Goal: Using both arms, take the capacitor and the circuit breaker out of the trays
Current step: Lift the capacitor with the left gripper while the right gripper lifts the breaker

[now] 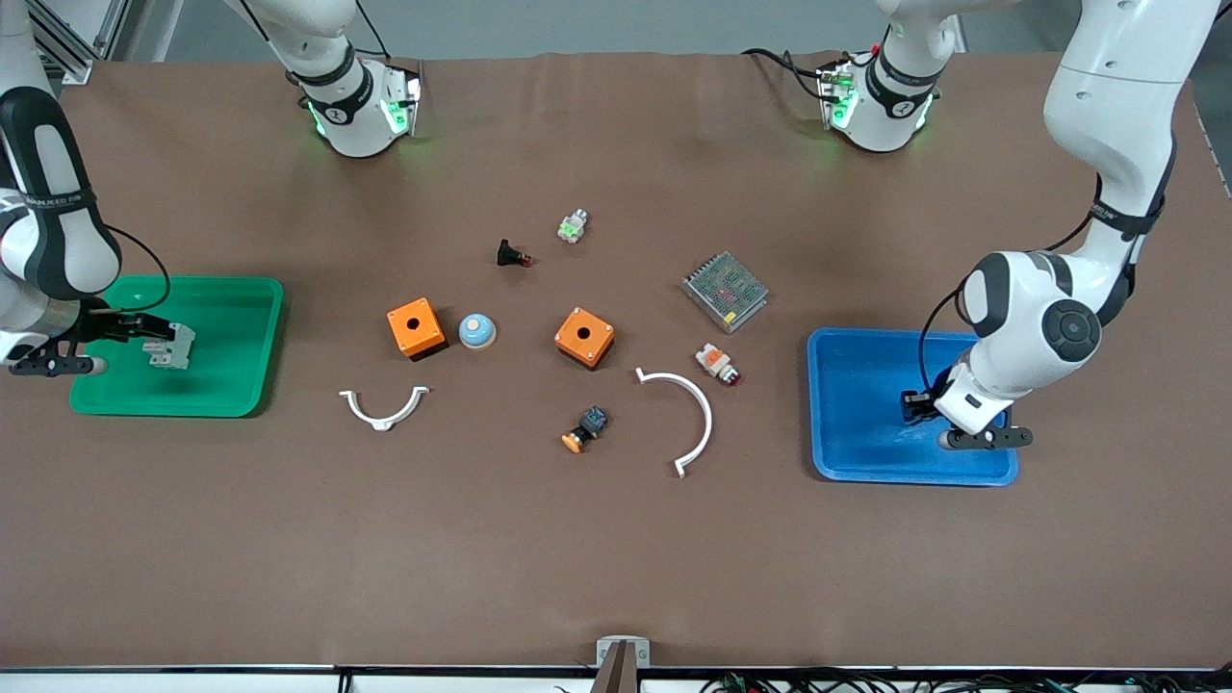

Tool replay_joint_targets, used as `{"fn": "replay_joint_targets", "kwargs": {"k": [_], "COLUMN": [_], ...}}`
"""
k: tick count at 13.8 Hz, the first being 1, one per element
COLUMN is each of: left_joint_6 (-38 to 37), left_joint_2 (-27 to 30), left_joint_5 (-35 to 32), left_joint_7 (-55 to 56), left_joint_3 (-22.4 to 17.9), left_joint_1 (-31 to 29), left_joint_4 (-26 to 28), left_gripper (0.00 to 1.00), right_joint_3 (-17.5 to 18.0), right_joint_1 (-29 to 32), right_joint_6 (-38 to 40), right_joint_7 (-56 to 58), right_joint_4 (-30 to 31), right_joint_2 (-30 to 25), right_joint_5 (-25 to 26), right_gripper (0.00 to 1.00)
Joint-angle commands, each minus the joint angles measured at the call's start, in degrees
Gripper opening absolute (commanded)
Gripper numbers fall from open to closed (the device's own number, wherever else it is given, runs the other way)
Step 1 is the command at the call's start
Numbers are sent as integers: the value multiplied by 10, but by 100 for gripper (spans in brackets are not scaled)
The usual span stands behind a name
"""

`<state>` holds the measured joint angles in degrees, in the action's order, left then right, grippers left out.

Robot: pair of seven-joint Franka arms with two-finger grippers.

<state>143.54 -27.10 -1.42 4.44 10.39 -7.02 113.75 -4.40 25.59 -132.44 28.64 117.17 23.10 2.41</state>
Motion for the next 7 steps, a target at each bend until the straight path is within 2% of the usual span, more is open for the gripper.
{"fn": "replay_joint_targets", "kwargs": {"k": [1, 5, 7], "left_joint_6": [-64, -116, -115], "left_joint_2": [69, 92, 86], "left_joint_5": [-11, -11, -11], "left_joint_7": [6, 74, 142], "left_joint_3": [22, 57, 63], "left_joint_1": [5, 36, 72], "left_joint_4": [1, -14, -15], "left_gripper": [0, 0, 0], "right_joint_3": [10, 11, 11], "right_joint_1": [12, 10, 10], "right_joint_6": [-11, -10, -10], "right_joint_7": [3, 3, 2], "right_joint_4": [15, 17, 17], "right_joint_2": [-10, -4, -4], "right_joint_5": [-3, -4, -4], "right_gripper": [66, 59, 49]}}
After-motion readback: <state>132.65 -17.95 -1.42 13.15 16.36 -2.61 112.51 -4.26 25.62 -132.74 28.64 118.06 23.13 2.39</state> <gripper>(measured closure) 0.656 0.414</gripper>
